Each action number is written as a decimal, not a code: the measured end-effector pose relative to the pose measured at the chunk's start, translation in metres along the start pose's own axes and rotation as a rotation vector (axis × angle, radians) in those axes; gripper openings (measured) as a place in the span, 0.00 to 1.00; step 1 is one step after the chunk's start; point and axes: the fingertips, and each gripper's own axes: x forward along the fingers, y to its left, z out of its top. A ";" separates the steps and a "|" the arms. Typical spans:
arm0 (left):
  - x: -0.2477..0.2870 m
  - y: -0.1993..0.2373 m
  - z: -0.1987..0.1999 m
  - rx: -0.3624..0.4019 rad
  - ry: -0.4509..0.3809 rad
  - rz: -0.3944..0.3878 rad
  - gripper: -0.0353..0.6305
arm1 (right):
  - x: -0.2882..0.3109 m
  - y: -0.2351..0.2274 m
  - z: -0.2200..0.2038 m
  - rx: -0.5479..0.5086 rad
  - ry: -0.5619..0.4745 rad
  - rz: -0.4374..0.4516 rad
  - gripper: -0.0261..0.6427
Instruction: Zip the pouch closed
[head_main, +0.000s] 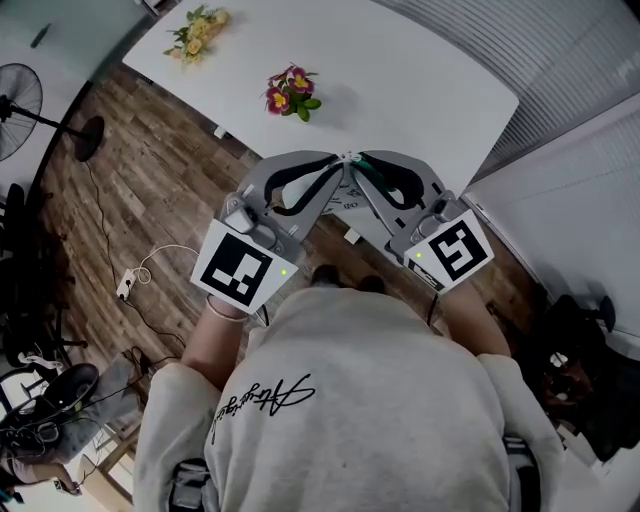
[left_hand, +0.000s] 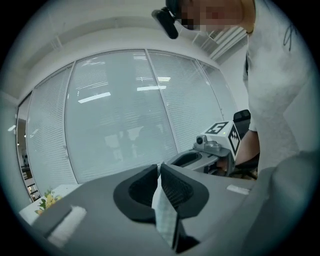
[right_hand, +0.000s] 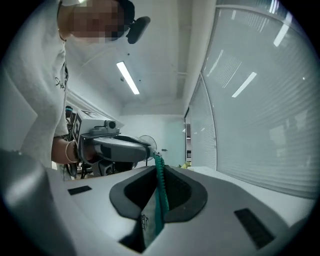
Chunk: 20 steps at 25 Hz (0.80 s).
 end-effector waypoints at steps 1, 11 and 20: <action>-0.001 0.002 0.003 -0.015 -0.015 0.007 0.09 | 0.001 0.003 0.000 0.018 -0.010 0.005 0.11; 0.000 -0.002 -0.002 0.100 0.035 0.006 0.07 | -0.012 -0.001 0.003 0.011 -0.031 0.079 0.15; 0.003 -0.007 -0.007 0.157 0.062 -0.033 0.07 | -0.035 -0.020 0.034 -0.166 -0.009 0.179 0.15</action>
